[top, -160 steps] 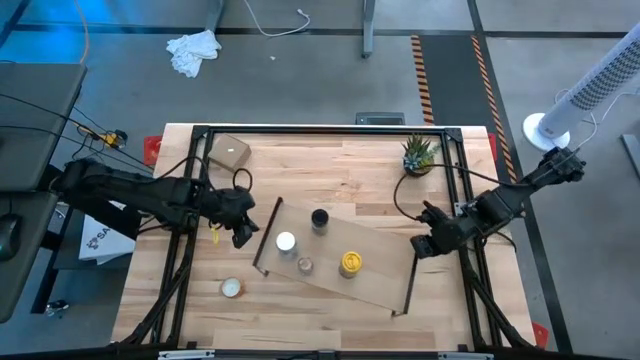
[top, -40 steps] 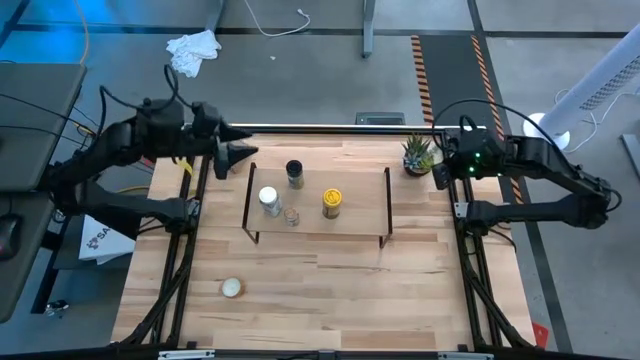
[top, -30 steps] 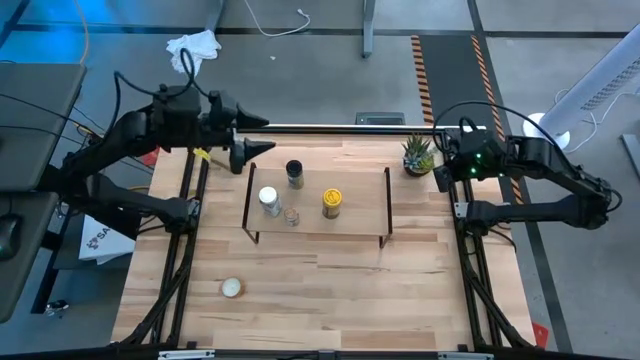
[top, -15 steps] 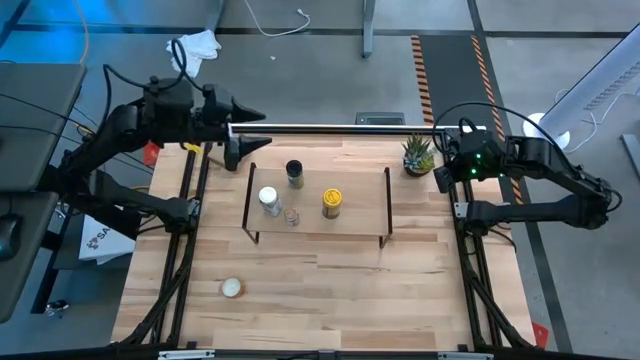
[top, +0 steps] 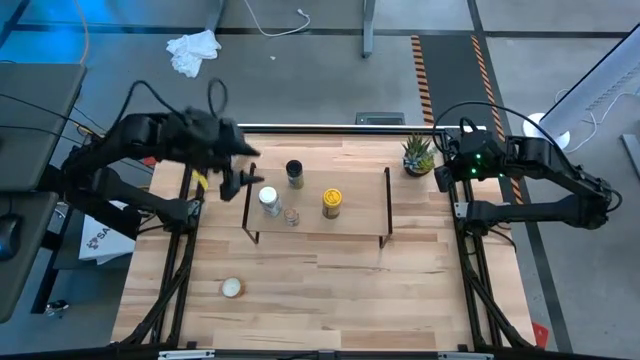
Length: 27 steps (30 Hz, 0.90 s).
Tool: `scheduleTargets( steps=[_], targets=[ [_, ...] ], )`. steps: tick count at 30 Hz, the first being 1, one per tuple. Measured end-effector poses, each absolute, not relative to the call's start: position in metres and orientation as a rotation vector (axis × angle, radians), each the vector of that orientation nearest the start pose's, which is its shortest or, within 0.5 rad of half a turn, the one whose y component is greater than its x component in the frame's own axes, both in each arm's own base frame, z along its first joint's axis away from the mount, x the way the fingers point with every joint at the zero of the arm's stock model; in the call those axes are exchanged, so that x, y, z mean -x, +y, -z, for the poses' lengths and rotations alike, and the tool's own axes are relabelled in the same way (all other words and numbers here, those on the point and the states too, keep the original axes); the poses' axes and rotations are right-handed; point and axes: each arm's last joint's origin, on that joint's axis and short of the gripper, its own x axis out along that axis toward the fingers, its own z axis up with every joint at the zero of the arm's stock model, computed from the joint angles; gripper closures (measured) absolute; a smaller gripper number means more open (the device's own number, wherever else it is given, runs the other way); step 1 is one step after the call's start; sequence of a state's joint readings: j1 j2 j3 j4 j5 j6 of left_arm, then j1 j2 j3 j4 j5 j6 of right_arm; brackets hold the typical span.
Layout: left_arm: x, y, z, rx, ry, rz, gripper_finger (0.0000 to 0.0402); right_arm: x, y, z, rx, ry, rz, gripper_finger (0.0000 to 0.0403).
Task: Shelf spices
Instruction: Remove the white seasoning bottle from the shelf
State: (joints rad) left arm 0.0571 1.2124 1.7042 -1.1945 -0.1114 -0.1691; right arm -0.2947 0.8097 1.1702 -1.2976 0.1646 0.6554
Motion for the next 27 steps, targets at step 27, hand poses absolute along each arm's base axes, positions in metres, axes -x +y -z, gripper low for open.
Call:
scheduleTargets(
  steps=[27],
  targets=[
    [-0.228, 0.013, -0.371, -0.400, 0.995, 0.161, 0.0077, -0.098, -0.035, -0.359, -0.672, 0.767, 0.730, 0.0403]
  ],
)
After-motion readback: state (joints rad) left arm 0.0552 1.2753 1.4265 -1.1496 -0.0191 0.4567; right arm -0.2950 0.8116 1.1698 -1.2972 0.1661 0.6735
